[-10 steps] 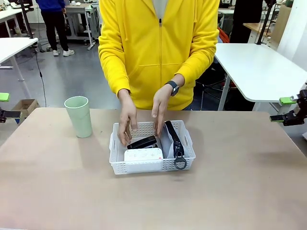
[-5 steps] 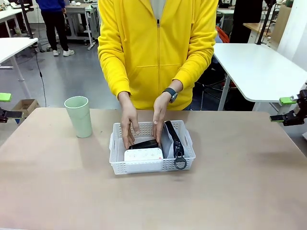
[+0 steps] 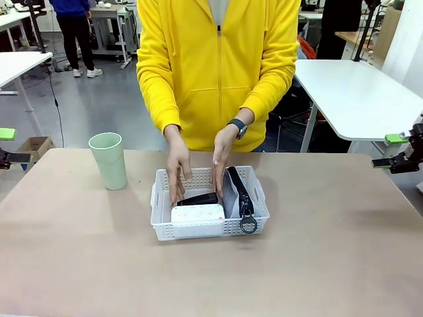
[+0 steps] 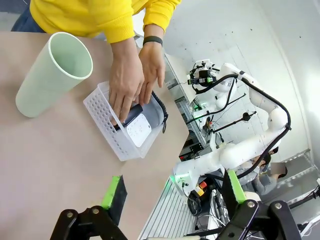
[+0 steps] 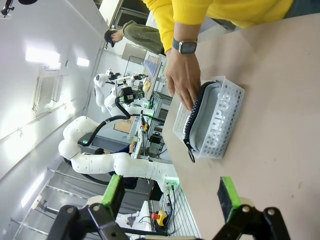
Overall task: Efficiently arrange items inside the basket to fit them all.
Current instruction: Pick up the Reusable plastic cup and place it inside the Organizing basket.
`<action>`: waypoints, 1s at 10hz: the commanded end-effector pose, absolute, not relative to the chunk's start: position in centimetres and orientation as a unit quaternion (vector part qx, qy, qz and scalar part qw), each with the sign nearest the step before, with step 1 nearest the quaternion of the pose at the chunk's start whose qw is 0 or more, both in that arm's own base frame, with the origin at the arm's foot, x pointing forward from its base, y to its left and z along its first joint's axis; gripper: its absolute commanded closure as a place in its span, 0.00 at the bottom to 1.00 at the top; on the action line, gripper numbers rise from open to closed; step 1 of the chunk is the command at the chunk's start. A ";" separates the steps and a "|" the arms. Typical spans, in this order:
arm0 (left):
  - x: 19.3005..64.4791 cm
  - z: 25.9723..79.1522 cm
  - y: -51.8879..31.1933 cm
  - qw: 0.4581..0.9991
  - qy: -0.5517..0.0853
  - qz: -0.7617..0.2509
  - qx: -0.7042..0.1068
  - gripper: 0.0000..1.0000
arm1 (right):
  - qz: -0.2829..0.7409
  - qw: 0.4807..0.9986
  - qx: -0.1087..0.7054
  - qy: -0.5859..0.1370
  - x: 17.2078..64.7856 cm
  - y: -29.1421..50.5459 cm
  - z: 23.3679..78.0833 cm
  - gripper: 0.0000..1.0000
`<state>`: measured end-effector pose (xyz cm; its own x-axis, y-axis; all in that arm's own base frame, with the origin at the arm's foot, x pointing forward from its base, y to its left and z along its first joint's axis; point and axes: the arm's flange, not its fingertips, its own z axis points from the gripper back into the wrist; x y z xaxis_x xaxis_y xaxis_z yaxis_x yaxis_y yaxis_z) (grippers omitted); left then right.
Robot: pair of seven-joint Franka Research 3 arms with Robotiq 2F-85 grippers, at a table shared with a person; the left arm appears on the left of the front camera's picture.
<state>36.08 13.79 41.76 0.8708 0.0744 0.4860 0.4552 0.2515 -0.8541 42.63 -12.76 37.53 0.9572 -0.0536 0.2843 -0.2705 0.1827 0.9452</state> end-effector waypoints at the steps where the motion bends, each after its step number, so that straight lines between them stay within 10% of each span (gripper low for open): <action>1: 35.8 41.9 13.6 0.757 -0.228 -0.127 -0.599 0.00 | 0.069 0.759 0.636 -0.119 42.4 -12.7 38.1 0.00; 3: 36.1 41.8 13.8 0.760 -0.221 -0.125 -0.599 0.00 | 0.069 0.759 0.636 -0.119 42.4 -12.7 38.1 0.00; 5: 36.5 44.8 10.0 0.800 -0.306 -0.326 -0.400 0.00 | 0.069 0.759 0.636 -0.119 42.4 -12.7 38.1 0.00; 10: 38.1 44.0 9.8 0.676 -0.490 -0.530 -0.146 0.00 | 0.069 0.759 0.636 -0.119 42.4 -12.7 38.1 0.00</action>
<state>39.04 9.06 46.38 0.2231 -0.5673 0.7927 0.9312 0.3645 -0.0012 42.62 -12.77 37.54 0.9572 -0.0538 0.2844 -0.2705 0.1828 0.9452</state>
